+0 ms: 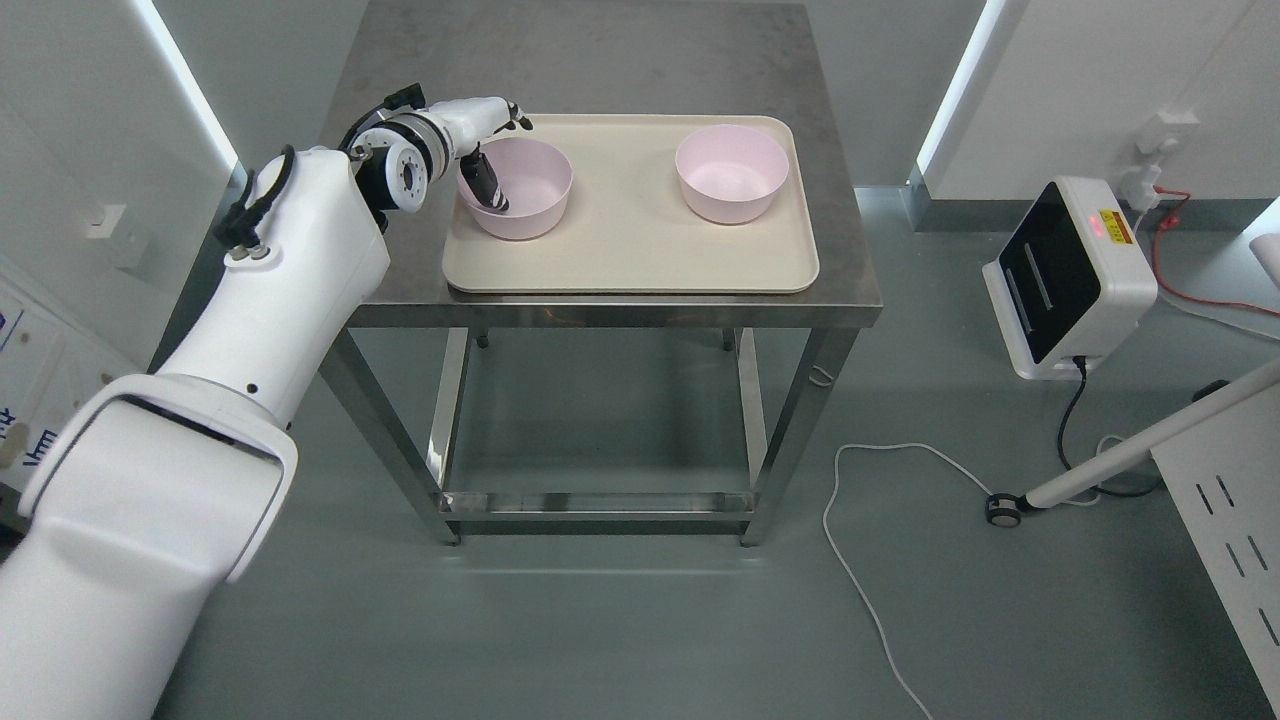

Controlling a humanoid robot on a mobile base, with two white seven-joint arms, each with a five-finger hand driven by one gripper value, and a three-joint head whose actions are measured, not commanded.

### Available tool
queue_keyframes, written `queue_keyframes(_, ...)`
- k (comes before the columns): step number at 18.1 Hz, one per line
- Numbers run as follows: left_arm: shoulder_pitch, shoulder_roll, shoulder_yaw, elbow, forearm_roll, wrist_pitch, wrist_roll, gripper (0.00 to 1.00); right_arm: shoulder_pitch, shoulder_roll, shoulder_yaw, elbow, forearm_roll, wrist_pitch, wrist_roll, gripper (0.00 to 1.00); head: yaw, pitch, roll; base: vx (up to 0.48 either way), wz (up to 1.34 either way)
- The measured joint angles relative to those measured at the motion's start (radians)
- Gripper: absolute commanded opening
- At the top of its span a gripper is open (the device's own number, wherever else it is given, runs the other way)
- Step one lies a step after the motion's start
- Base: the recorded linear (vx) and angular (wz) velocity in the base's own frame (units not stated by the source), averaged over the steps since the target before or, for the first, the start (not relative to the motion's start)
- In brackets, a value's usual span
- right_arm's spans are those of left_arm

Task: Stack pink IKEA bowls on left shelf middle
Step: 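Hook the left hand fingers over the rim of the nearer pink bowl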

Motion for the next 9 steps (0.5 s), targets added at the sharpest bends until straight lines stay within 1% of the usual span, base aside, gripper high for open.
queue_keyframes(3, -0.01, -0.008, -0.023, 0.015, -0.001, 0.002, 0.0, 0.63, 0.0, 0.0, 0.0, 0.0, -0.004, 0.001, 0.0, 1.0, 0.0, 0.0, 0.0, 0.0, 0.0)
queue_keyframes(6, -0.019, -0.014, -0.039, 0.026, -0.002, 0.004, 0.0, 0.54, 0.0, 0.0, 0.0, 0.0, -0.005, 0.004, 0.0, 1.0, 0.0, 0.0, 0.0, 0.0, 0.0)
queue_keyframes(9, -0.027, -0.02, -0.047, 0.035, -0.002, 0.006, 0.0, 0.47, 0.0, 0.0, 0.0, 0.0, -0.006, 0.004, 0.0, 1.0, 0.0, 0.0, 0.0, 0.0, 0.0)
